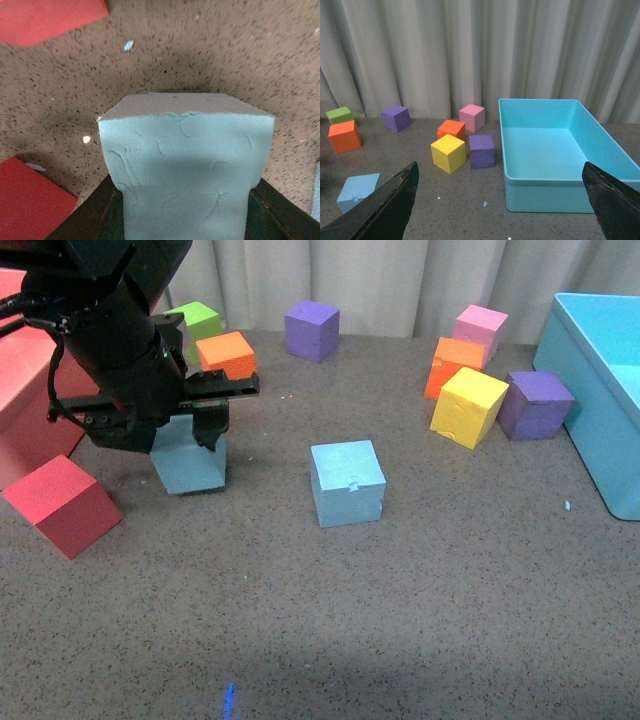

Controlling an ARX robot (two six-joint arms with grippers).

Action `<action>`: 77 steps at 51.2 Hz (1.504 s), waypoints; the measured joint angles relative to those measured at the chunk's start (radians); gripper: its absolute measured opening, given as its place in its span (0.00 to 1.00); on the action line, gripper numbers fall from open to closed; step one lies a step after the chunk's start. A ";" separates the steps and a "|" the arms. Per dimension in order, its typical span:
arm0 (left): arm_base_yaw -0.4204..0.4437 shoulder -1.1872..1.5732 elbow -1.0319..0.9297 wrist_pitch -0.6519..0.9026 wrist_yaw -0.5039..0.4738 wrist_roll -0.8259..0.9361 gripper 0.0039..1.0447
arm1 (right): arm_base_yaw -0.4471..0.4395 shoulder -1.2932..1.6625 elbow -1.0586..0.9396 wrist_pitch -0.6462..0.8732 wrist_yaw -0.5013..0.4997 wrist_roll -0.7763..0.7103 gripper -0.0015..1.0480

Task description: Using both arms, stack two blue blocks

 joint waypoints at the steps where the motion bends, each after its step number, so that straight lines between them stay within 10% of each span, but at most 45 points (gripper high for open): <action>1: -0.006 -0.010 -0.002 0.003 -0.008 -0.005 0.45 | 0.000 0.000 0.000 0.000 0.000 0.000 0.91; 35: -0.272 -0.073 0.144 -0.149 -0.132 -0.279 0.42 | 0.000 0.000 0.000 0.000 0.000 0.000 0.91; 77: -0.370 0.008 0.228 -0.229 -0.128 -0.389 0.42 | 0.000 0.000 0.000 0.000 0.000 0.000 0.91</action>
